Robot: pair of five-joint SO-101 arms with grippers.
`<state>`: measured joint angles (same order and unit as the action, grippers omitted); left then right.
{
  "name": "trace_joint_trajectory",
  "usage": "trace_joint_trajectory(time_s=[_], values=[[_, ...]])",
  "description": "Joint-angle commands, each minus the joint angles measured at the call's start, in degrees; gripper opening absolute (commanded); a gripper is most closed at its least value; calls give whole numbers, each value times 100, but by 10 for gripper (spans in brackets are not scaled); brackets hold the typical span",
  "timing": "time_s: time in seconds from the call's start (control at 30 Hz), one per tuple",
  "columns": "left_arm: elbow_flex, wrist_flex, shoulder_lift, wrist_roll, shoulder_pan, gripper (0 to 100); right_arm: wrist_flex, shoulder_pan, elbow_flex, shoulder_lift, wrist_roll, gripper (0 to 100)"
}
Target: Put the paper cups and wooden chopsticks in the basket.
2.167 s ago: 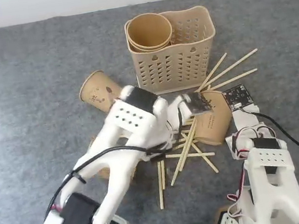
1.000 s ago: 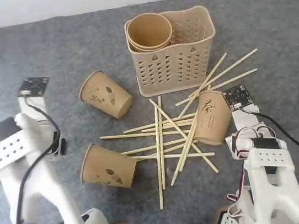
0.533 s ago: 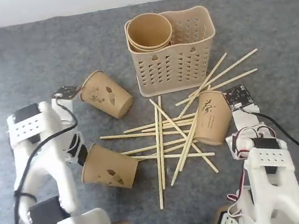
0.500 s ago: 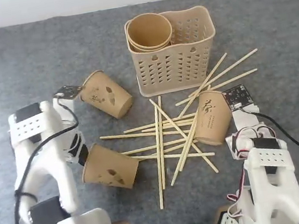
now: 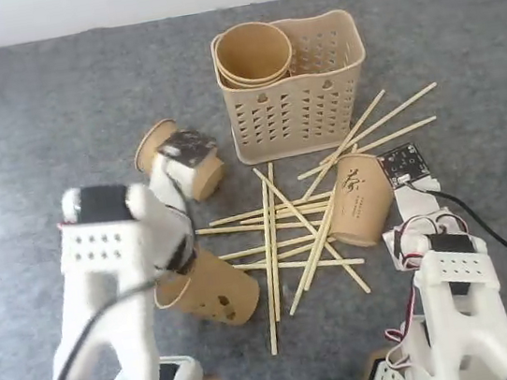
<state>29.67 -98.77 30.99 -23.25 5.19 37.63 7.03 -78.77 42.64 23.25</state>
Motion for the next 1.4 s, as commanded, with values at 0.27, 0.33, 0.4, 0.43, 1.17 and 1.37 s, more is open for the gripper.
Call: trace_joint_trajectory(time_s=[0.27, 0.33, 0.4, 0.43, 1.17, 1.37], values=[[233, 79, 475, 1134, 2963, 125, -127, -40, 0, 119, 62, 220], [48, 53, 369, 1134, 2971, 126, -127, -40, 0, 119, 62, 220], [-207, 0, 343, 1108, 2936, 126, -127, -40, 0, 119, 62, 220], [-382, -70, 343, 1099, 2840, 126, -127, -40, 0, 119, 62, 220], [13, -185, 352, -2312, 1037, 125, -136, -40, 0, 119, 62, 220], [277, -176, 360, -2286, 1319, 123, -145, -40, 0, 119, 62, 220]])
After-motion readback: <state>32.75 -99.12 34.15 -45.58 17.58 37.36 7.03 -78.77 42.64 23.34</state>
